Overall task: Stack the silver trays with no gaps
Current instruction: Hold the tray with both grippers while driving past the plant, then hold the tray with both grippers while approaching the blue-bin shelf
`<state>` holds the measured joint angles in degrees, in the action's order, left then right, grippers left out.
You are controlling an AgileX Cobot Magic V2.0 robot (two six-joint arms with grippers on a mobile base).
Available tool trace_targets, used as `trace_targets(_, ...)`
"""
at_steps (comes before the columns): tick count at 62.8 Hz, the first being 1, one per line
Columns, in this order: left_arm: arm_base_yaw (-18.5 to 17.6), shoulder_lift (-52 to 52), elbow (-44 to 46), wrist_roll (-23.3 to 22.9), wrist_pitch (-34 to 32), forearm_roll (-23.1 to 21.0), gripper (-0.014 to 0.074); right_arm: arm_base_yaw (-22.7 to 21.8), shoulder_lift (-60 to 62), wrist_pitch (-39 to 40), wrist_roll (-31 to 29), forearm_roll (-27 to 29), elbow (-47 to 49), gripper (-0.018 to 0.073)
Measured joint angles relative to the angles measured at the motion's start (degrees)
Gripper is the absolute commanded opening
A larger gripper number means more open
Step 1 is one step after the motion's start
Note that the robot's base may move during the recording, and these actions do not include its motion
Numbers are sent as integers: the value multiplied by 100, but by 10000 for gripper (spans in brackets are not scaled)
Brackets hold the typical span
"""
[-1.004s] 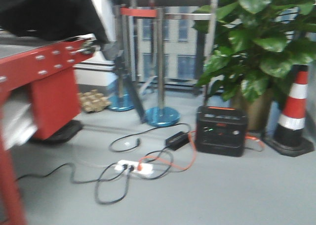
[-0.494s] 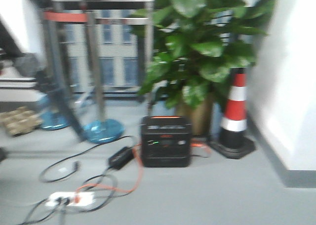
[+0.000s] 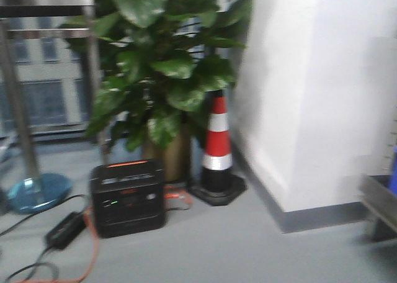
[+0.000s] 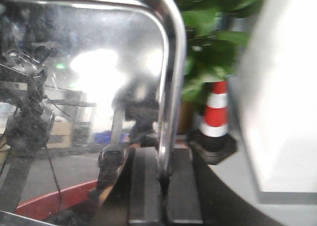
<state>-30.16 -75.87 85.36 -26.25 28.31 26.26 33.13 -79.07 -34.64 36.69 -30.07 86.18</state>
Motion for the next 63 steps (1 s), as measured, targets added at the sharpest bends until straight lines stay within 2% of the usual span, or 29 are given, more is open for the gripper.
trace_targets(63, 0, 0, 0, 0, 0, 0, -13, 0, 0, 0, 0, 0, 0, -80)
